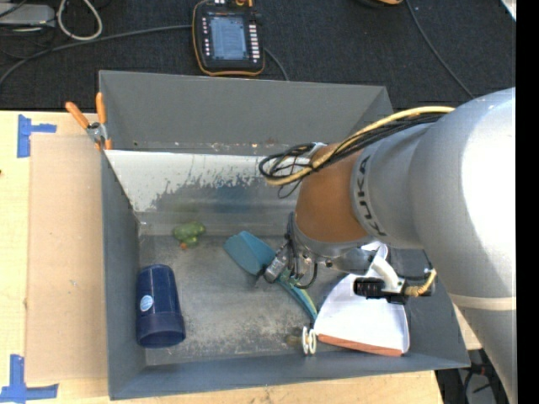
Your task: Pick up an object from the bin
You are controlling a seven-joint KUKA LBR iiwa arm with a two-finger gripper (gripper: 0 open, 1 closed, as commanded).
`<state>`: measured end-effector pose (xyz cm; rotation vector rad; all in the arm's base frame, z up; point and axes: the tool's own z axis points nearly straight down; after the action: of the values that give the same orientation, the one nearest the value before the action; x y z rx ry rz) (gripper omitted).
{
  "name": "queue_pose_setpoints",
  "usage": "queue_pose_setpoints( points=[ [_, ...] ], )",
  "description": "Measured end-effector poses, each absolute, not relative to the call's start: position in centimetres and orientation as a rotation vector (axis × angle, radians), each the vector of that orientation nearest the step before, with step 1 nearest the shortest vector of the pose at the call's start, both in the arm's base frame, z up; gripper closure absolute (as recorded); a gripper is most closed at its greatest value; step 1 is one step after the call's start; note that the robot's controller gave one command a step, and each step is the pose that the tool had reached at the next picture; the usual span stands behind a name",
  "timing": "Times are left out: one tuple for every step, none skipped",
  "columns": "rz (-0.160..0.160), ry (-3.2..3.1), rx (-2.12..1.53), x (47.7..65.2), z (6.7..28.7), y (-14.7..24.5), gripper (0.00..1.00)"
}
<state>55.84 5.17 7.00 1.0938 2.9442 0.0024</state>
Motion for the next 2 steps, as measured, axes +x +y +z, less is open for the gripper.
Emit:
queue_pose_setpoints(
  points=[
    [0.002,2.947,1.093,55.8,7.7,5.2,1.00],
    [0.003,2.947,1.092,55.8,8.8,5.2,1.00]
  ],
)
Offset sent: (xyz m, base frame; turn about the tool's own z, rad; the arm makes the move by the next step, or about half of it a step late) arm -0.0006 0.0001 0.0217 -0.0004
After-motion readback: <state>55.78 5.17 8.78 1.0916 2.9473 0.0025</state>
